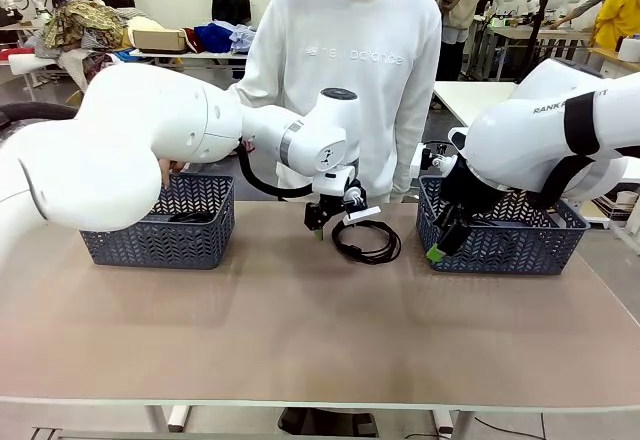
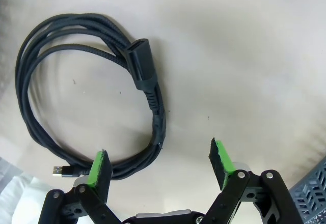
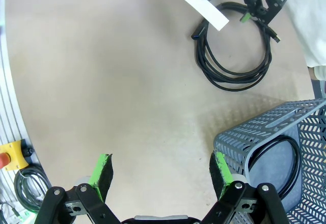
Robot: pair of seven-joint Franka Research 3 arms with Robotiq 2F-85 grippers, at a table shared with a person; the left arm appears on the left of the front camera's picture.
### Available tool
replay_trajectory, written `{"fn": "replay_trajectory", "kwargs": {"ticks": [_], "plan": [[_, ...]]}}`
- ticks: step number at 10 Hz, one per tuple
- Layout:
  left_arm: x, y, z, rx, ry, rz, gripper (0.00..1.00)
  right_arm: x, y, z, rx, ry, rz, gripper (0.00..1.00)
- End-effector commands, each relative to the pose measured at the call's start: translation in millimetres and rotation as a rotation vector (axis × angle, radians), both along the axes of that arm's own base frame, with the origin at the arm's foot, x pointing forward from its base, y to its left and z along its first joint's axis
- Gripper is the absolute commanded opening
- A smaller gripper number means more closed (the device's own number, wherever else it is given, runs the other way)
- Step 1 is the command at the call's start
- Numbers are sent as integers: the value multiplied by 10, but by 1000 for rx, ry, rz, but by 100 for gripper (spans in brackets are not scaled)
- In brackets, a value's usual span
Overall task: Organize the cables according to human instructions.
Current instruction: Pick up a bundle of cables and place it in the basket indicated by the human.
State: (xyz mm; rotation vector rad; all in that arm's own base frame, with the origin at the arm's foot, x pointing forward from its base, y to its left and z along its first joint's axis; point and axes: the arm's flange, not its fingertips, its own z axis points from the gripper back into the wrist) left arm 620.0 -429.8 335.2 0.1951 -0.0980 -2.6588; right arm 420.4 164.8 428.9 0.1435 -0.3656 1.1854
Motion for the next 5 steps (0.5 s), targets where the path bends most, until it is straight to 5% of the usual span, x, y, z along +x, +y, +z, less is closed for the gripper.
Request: {"fn": "replay_trajectory", "kwargs": {"ticks": [1,5], "plan": [[36,-2,6,-2,35,-50,100,-9,12,3,-1,-3,-2,100],[6,22,-61,-4,64,-64,100,-9,12,3,-1,-3,-2,100]]}}
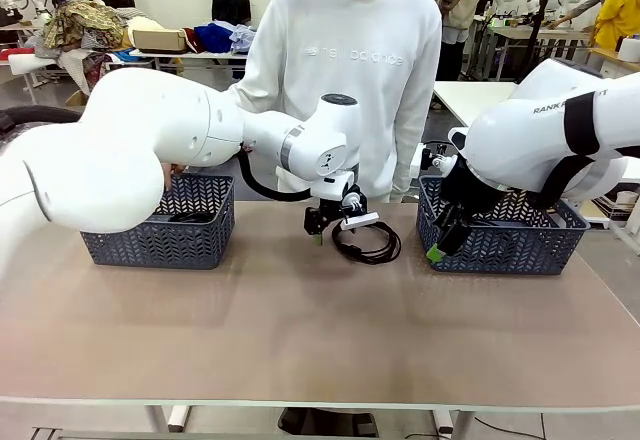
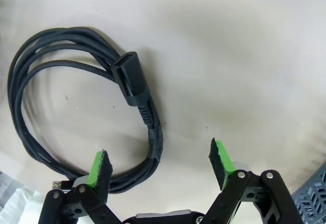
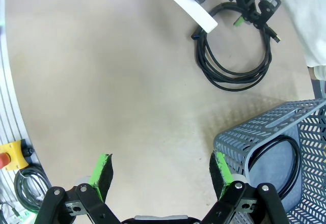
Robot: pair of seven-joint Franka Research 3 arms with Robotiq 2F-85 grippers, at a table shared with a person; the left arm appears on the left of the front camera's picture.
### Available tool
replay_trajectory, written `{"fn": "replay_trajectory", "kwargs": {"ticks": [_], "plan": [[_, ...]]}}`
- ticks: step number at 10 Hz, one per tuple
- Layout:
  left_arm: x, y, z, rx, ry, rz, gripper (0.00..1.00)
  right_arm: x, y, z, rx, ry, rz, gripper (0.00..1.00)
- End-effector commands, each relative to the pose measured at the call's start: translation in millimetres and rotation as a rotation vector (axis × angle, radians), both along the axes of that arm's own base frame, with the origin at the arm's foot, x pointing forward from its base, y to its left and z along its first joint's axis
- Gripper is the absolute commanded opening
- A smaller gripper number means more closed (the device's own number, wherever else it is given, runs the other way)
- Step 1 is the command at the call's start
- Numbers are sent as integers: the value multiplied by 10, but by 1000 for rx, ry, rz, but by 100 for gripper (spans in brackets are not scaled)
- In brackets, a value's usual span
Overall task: Organize the cables according to human instructions.
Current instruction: Pick up a bundle of cables and place it in the basket indicated by the human.
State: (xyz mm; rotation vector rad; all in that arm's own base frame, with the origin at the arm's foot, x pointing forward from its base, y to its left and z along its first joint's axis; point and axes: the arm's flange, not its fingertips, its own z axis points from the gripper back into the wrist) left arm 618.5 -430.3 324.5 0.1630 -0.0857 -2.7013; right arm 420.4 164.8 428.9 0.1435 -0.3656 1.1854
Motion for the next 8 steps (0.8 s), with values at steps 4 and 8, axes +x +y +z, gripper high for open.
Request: {"fn": "replay_trajectory", "kwargs": {"ticks": [4,8], "plan": [[-1,55,-2,-10,81,-23,100,-9,12,3,-1,-3,-2,100],[11,56,-39,3,107,-12,100,-9,12,3,-1,-3,-2,100]]}}
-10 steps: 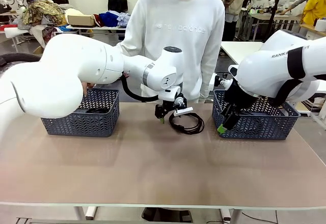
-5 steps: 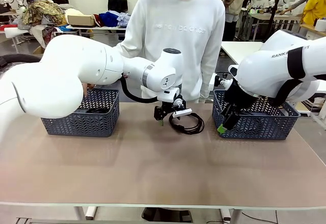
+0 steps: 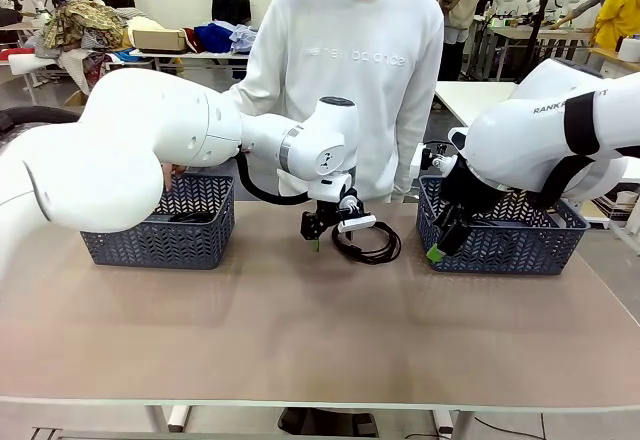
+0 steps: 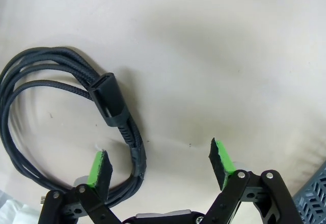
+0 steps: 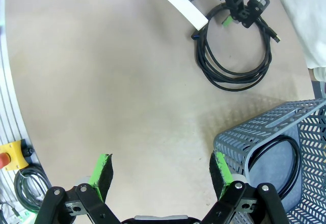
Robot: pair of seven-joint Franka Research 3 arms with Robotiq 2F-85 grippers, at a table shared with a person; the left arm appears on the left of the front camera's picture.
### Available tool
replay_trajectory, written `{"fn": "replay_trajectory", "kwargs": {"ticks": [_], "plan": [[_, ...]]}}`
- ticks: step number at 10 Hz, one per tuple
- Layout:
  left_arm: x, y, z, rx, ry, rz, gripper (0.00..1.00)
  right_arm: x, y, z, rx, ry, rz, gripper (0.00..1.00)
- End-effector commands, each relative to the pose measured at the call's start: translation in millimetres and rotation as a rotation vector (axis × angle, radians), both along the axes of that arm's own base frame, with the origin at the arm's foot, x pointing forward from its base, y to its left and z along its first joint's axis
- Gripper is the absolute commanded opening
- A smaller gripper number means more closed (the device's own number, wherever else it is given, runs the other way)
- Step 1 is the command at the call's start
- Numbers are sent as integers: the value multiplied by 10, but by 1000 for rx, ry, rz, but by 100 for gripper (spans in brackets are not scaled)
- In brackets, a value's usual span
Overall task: Organize the cables according to human instructions.
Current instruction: Pick up a bundle of cables and place it in the basket indicated by the human.
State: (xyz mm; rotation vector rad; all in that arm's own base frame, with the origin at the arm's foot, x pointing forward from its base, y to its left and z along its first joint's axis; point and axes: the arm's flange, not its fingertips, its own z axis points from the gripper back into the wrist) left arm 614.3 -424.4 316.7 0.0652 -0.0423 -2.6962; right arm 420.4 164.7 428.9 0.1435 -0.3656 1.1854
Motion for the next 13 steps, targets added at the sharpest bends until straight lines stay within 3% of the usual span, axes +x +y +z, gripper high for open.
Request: {"fn": "replay_trajectory", "kwargs": {"ticks": [1,8,9,10,13], "plan": [[64,0,29,-12,37,-17,100,-9,12,3,-1,-3,-2,100],[116,16,-44,1,69,-2,100,-9,12,3,-1,-3,-2,100],[115,18,-43,11,84,-5,95,-9,12,3,-1,-3,-2,100],[115,29,-41,16,95,7,81,-9,12,3,-1,-3,-2,100],[103,28,21,20,96,21,56,-9,12,3,-1,-3,-2,100]]}}
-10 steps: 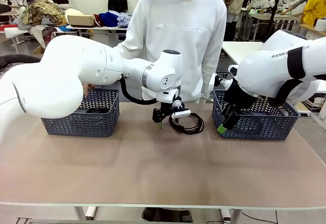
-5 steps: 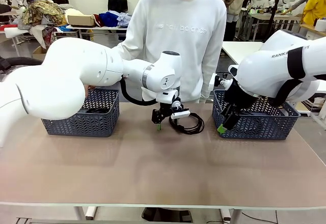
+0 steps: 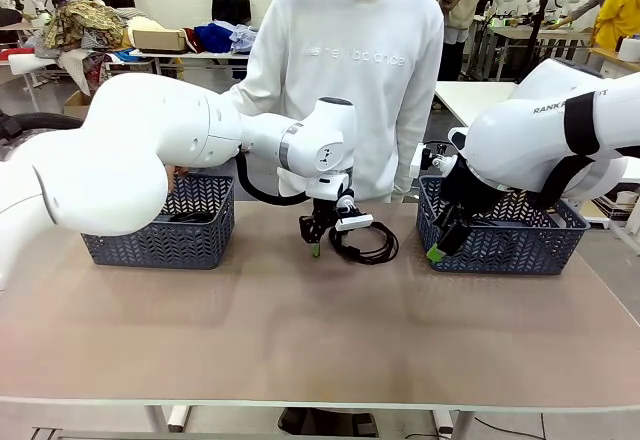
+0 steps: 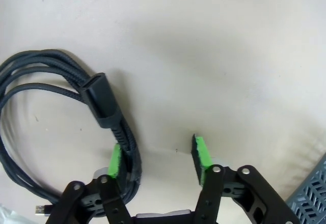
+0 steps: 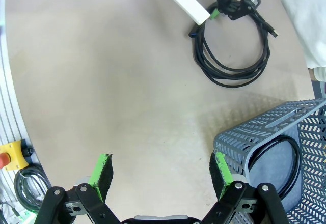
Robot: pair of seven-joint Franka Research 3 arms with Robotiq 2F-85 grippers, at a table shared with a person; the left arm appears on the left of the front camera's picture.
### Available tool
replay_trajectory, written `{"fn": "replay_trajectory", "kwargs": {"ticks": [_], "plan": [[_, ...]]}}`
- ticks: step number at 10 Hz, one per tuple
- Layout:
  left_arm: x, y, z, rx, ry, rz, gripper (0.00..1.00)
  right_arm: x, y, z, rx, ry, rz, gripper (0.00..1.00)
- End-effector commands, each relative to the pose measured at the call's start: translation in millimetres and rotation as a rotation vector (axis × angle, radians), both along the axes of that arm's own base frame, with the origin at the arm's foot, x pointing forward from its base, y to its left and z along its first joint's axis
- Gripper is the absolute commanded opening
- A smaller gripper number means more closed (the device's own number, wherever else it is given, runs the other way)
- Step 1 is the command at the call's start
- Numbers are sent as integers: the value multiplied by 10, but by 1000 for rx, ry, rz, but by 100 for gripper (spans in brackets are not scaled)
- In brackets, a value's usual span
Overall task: Organize the cables according to human instructions.
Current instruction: Pick up a bundle of cables and place it in the basket indicated by the human.
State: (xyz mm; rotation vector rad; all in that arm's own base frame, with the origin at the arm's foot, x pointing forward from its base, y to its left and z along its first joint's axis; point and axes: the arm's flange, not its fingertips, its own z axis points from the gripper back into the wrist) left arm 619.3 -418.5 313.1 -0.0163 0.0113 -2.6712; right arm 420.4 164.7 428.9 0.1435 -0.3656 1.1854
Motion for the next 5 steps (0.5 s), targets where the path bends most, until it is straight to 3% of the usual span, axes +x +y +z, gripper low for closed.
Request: {"fn": "replay_trajectory", "kwargs": {"ticks": [1,2,3,4,5], "plan": [[43,-32,88,0,27,-3,67,-9,13,3,-1,-3,-2,100],[39,-23,104,5,24,2,37,-9,13,3,-1,-3,-2,100],[36,-13,106,8,22,8,48,-9,13,3,-1,-3,-2,100],[34,-7,105,8,19,11,18,-9,13,3,-1,-3,-2,100],[35,-5,98,8,16,13,28,-9,13,3,-1,-3,-2,100]]}}
